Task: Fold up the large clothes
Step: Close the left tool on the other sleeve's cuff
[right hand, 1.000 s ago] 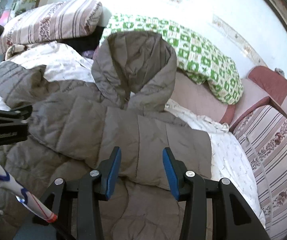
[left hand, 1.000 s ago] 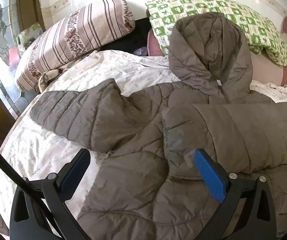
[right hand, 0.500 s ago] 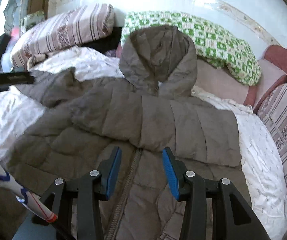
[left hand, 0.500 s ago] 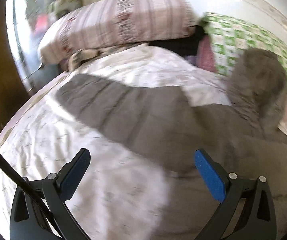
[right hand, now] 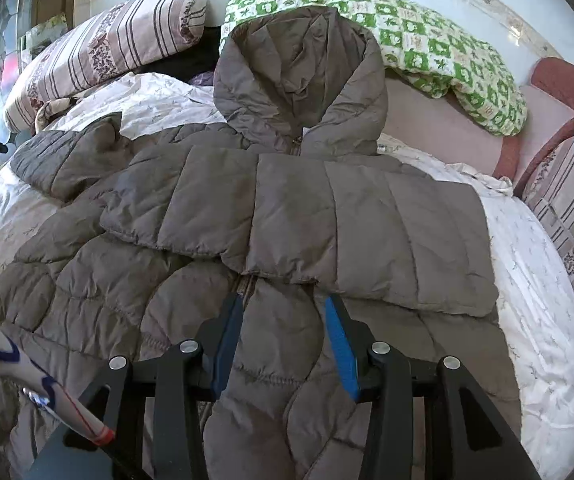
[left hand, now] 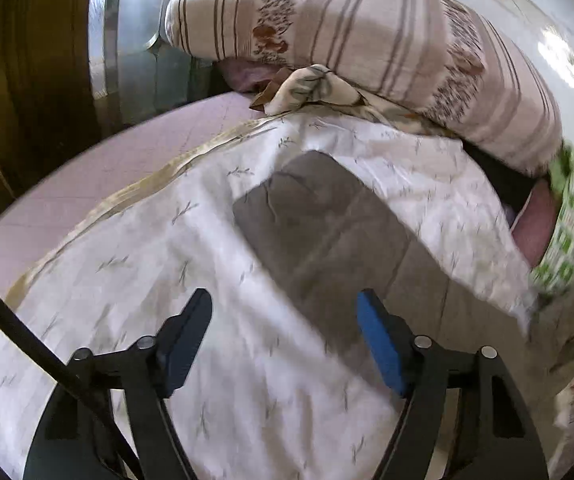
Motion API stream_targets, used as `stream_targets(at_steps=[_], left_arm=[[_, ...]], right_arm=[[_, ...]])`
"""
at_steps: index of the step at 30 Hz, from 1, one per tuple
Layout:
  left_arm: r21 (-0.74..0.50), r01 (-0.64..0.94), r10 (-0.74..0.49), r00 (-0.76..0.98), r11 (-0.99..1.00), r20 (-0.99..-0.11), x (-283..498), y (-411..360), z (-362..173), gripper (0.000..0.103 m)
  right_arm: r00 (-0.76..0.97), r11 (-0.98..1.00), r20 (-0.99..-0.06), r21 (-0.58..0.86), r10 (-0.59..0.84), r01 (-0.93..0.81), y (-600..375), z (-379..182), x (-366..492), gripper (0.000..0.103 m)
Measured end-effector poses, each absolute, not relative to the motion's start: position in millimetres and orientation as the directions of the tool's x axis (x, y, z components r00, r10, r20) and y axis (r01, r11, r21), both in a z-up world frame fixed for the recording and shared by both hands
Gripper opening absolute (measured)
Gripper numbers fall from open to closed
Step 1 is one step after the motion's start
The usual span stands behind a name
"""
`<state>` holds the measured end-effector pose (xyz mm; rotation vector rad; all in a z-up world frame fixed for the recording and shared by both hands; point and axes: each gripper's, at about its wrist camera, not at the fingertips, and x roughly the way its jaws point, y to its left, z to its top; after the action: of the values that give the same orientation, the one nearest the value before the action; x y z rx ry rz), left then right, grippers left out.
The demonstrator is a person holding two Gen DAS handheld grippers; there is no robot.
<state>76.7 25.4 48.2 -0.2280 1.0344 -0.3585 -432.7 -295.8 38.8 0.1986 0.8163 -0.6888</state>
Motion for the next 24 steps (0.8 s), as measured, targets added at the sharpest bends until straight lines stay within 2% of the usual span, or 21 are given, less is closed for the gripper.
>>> stream_targets(at_steps=[2, 7, 14, 16, 17, 21, 24], left_arm=[[-0.414, 0.141, -0.433, 0.433, 0.899, -0.791, 95.6, 30.4, 35.6, 0.068], [-0.538, 0.077, -0.521, 0.393, 0.84, -0.758, 117.9, 31.5, 3.5, 0.052], [-0.629, 0.023, -0.571, 0.448, 0.777, -0.688, 133.6, 23.4, -15.5, 0.052], [-0.605, -0.002, -0.529, 0.482, 0.796, -0.698, 130.5, 20.4, -12.0, 0.02], [-0.607, 0.0, -0.534, 0.476, 0.795, -0.699, 129.3, 19.4, -11.4, 0.014], [-0.595, 0.033, -0.529, 0.501, 0.803, -0.686, 115.7, 24.3, 9.4, 0.014], [-0.578, 0.089, -0.53, 0.531, 0.811, -0.661, 98.6, 26.3, 43.9, 0.014]], right_arm=[[0.484, 0.771, -0.733, -0.088, -0.479, 0.63, -297.8, 36.2, -430.2, 0.047], [0.478, 0.771, -0.74, -0.085, -0.473, 0.631, -301.3, 32.3, -427.0, 0.047], [0.483, 0.77, -0.737, -0.079, -0.473, 0.633, -303.4, 30.9, -427.2, 0.047], [0.483, 0.769, -0.736, -0.078, -0.474, 0.635, -304.1, 31.2, -427.1, 0.047], [0.485, 0.766, -0.733, -0.077, -0.477, 0.638, -304.2, 31.8, -427.5, 0.047], [0.499, 0.75, -0.711, -0.061, -0.496, 0.659, -308.1, 40.2, -434.8, 0.047], [0.512, 0.729, -0.694, -0.026, -0.506, 0.684, -315.2, 49.1, -445.2, 0.047]])
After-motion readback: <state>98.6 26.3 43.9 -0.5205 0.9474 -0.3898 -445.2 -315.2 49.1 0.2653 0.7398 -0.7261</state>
